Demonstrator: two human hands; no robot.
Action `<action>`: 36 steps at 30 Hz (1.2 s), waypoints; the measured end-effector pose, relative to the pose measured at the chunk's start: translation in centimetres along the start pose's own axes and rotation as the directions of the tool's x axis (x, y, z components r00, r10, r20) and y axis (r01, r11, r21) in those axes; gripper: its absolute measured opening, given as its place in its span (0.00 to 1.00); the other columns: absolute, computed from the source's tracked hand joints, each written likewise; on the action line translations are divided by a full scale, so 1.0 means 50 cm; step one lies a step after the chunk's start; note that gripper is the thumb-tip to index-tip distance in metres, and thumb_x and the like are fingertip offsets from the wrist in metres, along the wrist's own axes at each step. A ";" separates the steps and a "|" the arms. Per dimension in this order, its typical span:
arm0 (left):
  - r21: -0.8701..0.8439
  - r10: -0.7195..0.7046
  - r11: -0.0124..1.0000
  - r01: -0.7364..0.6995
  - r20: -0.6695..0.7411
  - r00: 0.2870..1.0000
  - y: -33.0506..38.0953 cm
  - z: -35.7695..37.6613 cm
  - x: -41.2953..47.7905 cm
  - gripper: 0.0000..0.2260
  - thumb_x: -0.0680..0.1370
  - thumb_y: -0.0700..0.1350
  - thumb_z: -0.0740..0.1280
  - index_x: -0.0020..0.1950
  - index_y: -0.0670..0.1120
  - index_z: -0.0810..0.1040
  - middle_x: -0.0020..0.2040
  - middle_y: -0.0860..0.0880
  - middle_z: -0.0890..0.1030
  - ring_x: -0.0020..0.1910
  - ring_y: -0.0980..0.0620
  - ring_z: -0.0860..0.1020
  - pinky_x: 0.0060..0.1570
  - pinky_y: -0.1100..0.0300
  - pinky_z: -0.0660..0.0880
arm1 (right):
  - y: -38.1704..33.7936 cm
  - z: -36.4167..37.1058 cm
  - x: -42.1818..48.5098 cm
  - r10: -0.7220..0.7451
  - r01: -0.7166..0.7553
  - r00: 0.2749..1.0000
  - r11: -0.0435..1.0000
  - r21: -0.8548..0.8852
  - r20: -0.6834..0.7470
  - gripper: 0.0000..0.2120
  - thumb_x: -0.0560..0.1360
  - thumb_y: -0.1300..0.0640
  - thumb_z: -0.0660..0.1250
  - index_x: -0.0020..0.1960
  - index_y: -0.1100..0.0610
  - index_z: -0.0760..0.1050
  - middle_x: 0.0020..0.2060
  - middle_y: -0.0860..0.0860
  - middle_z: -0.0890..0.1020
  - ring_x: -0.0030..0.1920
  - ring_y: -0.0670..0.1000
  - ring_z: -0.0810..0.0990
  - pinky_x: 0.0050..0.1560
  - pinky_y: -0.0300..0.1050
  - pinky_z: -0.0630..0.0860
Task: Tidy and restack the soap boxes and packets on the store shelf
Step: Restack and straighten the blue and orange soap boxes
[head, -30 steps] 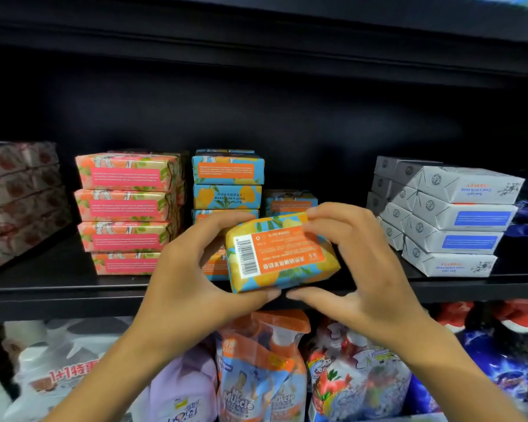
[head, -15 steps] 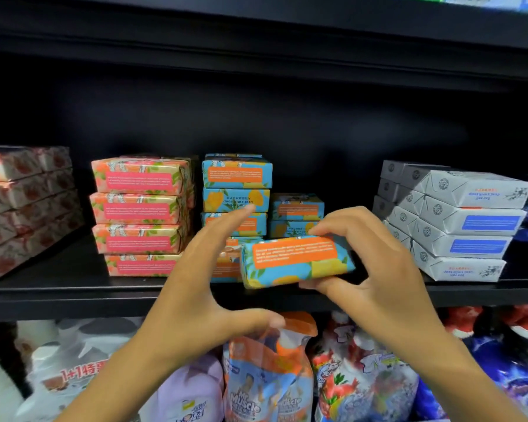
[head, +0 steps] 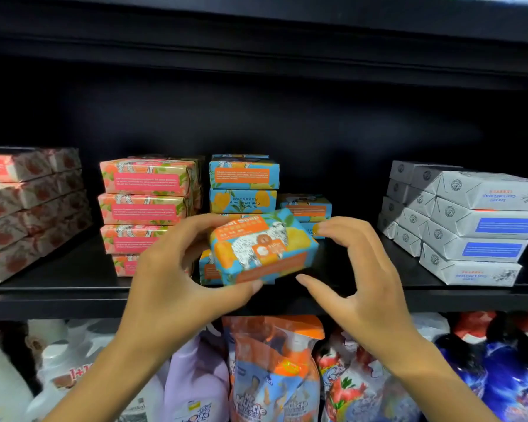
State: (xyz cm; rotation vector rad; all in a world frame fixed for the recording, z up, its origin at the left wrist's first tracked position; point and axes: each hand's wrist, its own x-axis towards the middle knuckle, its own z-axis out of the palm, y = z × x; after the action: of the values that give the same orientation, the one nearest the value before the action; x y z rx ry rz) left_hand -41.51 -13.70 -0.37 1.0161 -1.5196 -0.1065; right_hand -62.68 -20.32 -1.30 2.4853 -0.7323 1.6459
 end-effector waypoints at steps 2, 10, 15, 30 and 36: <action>0.052 -0.021 0.998 0.024 -0.066 0.998 -0.010 -0.007 0.005 0.28 0.57 0.58 0.76 0.56 0.58 0.76 0.52 0.61 0.81 0.51 0.63 0.80 0.48 0.71 0.75 | 0.016 -0.005 -0.012 0.111 -0.110 0.989 0.994 -0.018 0.096 0.20 0.70 0.46 0.70 0.58 0.54 0.73 0.54 0.43 0.74 0.57 0.40 0.72 0.56 0.34 0.70; 0.367 0.084 0.928 -0.054 -0.068 0.994 -0.041 0.019 -0.004 0.23 0.65 0.54 0.73 0.57 0.48 0.77 0.55 0.54 0.78 0.54 0.56 0.76 0.53 0.66 0.74 | 0.053 0.009 -0.061 0.187 -0.116 0.919 0.970 -0.214 0.348 0.17 0.69 0.45 0.72 0.56 0.50 0.78 0.53 0.41 0.77 0.56 0.39 0.70 0.51 0.27 0.66; 0.530 0.245 0.826 -0.191 -0.033 0.969 -0.044 0.023 0.005 0.16 0.72 0.48 0.70 0.54 0.39 0.80 0.54 0.46 0.79 0.55 0.52 0.74 0.56 0.66 0.67 | 0.050 0.011 -0.060 0.193 -0.114 0.920 0.965 -0.238 0.342 0.16 0.70 0.47 0.72 0.55 0.50 0.78 0.52 0.42 0.78 0.53 0.39 0.72 0.49 0.28 0.67; 0.468 0.438 0.790 -0.395 0.019 0.899 -0.017 0.080 -0.014 0.08 0.75 0.42 0.67 0.48 0.39 0.81 0.48 0.45 0.81 0.49 0.49 0.77 0.51 0.61 0.71 | 0.068 -0.010 -0.009 0.233 -0.219 0.927 0.972 -0.080 0.295 0.13 0.71 0.48 0.70 0.52 0.53 0.79 0.48 0.43 0.79 0.51 0.42 0.77 0.52 0.37 0.72; 0.449 0.384 0.762 -0.466 0.267 0.884 -0.032 0.179 -0.009 0.11 0.76 0.45 0.63 0.41 0.41 0.81 0.37 0.46 0.81 0.36 0.45 0.79 0.33 0.53 0.76 | 0.155 0.016 0.092 0.283 -0.226 0.939 0.936 -0.268 0.197 0.20 0.72 0.56 0.70 0.63 0.57 0.73 0.58 0.51 0.75 0.60 0.50 0.72 0.59 0.42 0.68</action>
State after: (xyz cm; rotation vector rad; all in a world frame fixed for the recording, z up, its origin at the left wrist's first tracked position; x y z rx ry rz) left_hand -48.27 -18.64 -3.93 1.0467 -1.9505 0.5807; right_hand -63.85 -29.04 0.88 2.5121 -1.2530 1.2421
